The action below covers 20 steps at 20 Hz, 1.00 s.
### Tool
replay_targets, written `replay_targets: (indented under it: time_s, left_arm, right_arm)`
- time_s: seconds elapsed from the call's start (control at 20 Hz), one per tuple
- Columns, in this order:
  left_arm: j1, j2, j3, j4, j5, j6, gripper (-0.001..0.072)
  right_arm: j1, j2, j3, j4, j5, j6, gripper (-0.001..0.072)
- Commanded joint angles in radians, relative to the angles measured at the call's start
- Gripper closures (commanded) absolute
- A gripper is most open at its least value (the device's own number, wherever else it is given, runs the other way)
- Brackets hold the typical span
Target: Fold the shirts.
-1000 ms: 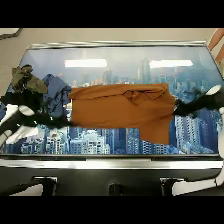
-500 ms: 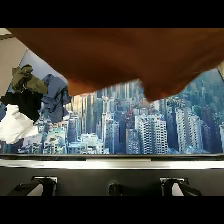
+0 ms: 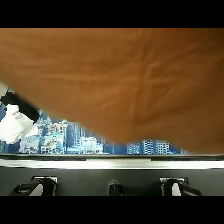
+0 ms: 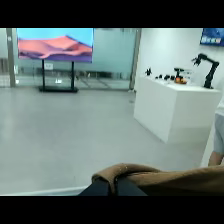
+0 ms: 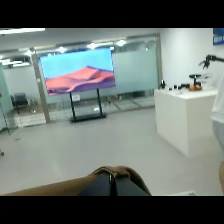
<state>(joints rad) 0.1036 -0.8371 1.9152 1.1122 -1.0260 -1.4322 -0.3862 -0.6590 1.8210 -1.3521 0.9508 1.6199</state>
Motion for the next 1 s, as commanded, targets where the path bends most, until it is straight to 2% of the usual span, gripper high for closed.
replay_targets:
  time_s: [0.0, 0.15, 0.25, 0.35, 0.5, 0.65, 0.75, 0.85, 0.95]
  left_arm:
    - [0.000, -0.110, -0.061, 0.056, -0.098, -0.016, 0.0682]
    - [-0.014, -0.307, -0.205, 0.056, -0.103, -0.001, 0.0682]
    - [-0.031, -0.476, -0.276, 0.058, -0.099, 0.021, 0.0682]
    - [-0.046, -0.666, -0.282, 0.053, -0.092, 0.006, 0.0682]
    - [-0.050, -0.875, -0.277, 0.005, -0.019, -0.029, 0.0682]
    - [-0.049, -0.979, -0.257, -0.045, 0.079, -0.035, 0.0682]
    - [-0.049, -1.007, -0.242, -0.073, 0.116, -0.034, 0.0680]
    - [-0.033, -1.007, -0.224, -0.073, 0.084, -0.005, 0.0680]
    - [-0.005, -1.007, -0.197, -0.073, -0.055, 0.024, 0.0680]
  right_arm:
    - [0.000, -0.144, 0.001, -0.008, 0.253, 0.021, 0.0677]
    - [0.000, -0.430, 0.000, 0.087, 0.510, -0.046, 0.0677]
    - [0.046, -0.649, -0.008, 0.088, 0.597, -0.034, 0.0678]
    - [0.133, -0.847, -0.030, 0.060, 0.560, -0.030, 0.0678]
    - [0.208, -1.071, -0.031, 0.068, 0.312, 0.032, 0.0677]
    - [0.208, -1.154, -0.031, 0.093, 0.078, 0.111, 0.0677]
    - [0.191, -1.162, -0.030, 0.086, -0.017, 0.137, 0.0677]
    - [0.161, -1.147, -0.018, 0.091, 0.048, 0.131, 0.0678]
    - [0.127, -1.117, -0.018, 0.084, 0.222, 0.071, 0.0676]
